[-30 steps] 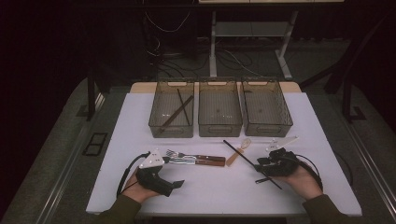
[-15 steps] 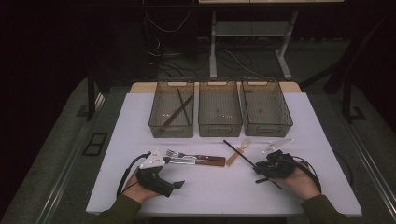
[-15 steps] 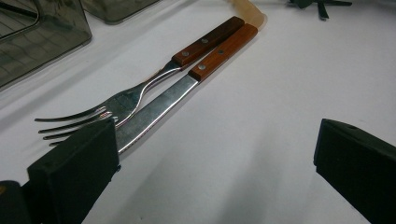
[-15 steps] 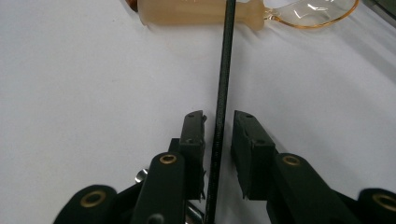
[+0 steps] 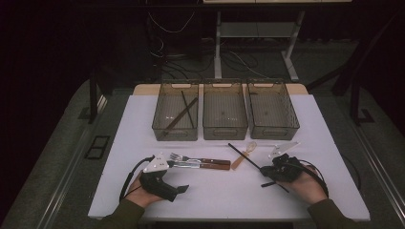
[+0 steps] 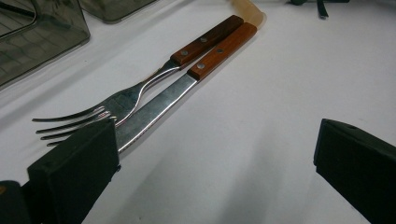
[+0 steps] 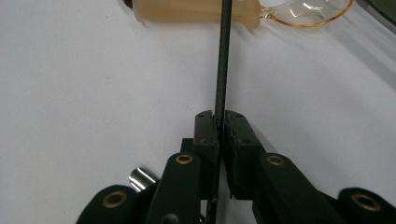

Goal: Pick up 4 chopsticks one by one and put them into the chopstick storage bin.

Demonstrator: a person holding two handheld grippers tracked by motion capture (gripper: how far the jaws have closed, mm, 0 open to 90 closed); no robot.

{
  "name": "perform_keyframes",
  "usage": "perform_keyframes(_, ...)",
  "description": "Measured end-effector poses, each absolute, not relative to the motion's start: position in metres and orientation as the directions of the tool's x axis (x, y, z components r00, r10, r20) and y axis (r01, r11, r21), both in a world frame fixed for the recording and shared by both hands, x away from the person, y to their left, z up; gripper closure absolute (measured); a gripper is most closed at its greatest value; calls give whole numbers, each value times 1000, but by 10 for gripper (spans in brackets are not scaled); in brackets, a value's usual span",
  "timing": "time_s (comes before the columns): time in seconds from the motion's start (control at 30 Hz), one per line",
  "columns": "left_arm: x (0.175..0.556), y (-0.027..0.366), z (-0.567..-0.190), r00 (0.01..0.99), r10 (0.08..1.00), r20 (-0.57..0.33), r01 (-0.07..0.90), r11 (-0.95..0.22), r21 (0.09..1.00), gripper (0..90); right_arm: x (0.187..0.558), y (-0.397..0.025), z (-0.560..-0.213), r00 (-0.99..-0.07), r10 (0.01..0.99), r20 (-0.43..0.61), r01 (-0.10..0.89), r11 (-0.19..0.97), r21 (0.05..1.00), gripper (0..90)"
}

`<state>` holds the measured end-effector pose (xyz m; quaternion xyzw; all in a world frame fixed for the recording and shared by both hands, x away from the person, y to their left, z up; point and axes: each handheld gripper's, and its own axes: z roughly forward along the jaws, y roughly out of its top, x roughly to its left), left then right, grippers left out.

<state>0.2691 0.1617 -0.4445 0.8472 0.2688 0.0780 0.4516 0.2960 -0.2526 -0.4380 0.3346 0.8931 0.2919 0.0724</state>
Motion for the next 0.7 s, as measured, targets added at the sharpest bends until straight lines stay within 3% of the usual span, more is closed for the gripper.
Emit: perform_keyframes(0.7,269,162,-444,846,523,-107,381,-452,807,0,297,-258,-429,-752,649,114,569,552,610,861)
